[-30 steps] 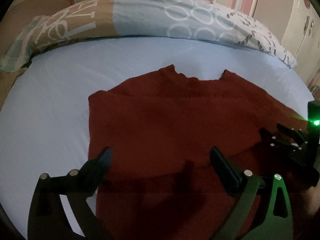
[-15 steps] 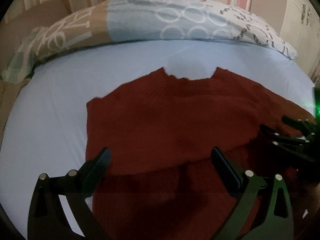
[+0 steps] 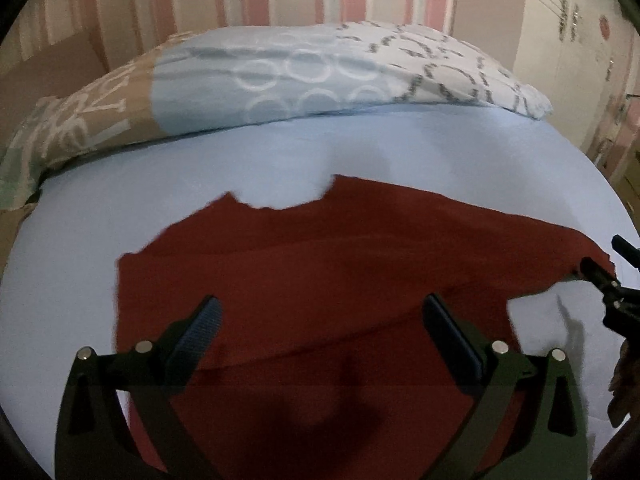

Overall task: Fold small clothes
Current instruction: 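Move the right gripper to the other sleeve cuff and grasp it, then fold the held sleeve across the sweater body with the right gripper and release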

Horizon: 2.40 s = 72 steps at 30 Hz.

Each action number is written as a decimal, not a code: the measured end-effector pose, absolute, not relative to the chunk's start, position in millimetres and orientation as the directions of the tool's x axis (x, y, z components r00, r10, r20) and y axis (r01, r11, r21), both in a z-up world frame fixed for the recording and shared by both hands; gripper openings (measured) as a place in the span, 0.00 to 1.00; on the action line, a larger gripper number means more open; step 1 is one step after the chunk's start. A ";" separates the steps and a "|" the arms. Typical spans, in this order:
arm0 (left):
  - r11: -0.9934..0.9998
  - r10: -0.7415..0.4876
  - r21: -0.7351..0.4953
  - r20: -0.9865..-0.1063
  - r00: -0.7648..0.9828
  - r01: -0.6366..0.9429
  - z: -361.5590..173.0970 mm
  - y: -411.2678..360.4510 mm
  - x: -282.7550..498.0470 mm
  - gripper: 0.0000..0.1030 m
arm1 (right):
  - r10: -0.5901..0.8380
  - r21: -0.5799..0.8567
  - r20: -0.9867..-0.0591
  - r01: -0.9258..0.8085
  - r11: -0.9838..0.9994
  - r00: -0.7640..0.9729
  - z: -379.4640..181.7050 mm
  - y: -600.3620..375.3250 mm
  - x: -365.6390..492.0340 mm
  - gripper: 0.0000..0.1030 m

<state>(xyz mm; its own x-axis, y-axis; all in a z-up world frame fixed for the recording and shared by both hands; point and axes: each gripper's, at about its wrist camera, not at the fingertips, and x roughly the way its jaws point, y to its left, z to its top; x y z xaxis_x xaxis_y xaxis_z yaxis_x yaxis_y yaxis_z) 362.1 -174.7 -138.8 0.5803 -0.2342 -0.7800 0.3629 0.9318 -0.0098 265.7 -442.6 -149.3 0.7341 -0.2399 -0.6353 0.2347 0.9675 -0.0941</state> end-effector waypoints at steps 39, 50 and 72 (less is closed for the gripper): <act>0.894 -0.211 0.091 -0.780 0.589 0.440 -154.9 -268.8 370.1 0.98 | -0.364 -0.004 -0.786 0.584 0.812 0.501 -203.3 -610.3 240.7 0.16; 0.929 -0.181 0.080 -0.753 0.633 0.360 -130.2 -198.7 379.8 0.98 | -0.244 0.012 -0.637 0.326 0.945 0.732 -111.0 -450.9 293.0 0.16; 0.983 -0.054 0.067 -0.790 0.611 0.173 -145.4 -6.8 372.3 0.98 | 0.235 0.228 -0.755 -0.090 0.969 0.613 -180.3 -198.1 419.0 0.27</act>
<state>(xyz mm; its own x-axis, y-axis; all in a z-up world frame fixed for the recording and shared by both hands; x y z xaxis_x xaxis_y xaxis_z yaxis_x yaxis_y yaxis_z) 372.3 -6.8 -145.4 0.6107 -0.0541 -0.7900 0.1732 0.9826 0.0666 419.0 -198.1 -180.3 0.6125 0.2346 -0.7548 -0.0897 0.9694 0.2285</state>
